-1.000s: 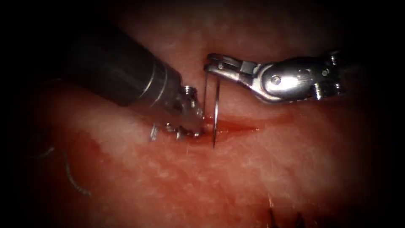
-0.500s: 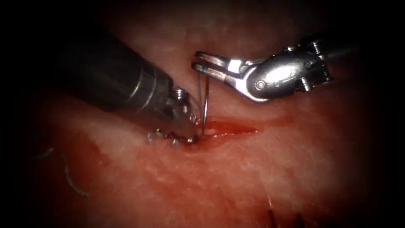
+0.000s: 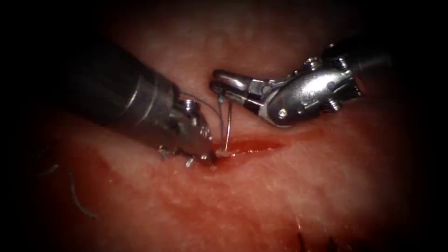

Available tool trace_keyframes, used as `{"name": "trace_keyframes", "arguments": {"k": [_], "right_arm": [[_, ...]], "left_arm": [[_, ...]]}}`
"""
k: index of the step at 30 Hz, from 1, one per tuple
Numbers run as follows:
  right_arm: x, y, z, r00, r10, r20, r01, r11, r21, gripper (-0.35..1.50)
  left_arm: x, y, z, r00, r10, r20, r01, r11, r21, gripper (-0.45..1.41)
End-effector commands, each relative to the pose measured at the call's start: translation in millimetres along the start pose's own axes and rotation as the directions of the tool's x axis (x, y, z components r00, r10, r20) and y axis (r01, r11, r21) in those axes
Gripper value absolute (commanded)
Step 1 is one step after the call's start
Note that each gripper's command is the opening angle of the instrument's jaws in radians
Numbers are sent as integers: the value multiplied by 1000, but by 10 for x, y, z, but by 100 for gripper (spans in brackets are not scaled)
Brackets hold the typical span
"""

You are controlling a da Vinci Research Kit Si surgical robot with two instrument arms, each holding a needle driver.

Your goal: Wound Closure

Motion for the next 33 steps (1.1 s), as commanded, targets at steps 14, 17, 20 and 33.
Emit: {"name": "trace_keyframes", "arguments": {"k": [14,17,20,33], "right_arm": [[8,-39,2,999,-24,-28,24,1000,12,-35],[7,-37,0,999,-22,-28,23,1000,13,-35],[6,-34,0,999,-21,-29,21,1000,13,-35],[6,-18,4,999,10,-31,-10,1000,-6,-35]], "left_arm": [[9,12,-8,999,-3,-37,4,1000,15,-45],[10,20,-15,999,-4,-41,5,1000,26,-45],[12,34,-23,999,-5,-51,7,999,37,-45],[19,55,-7,972,46,-230,0,981,195,-45]]}}
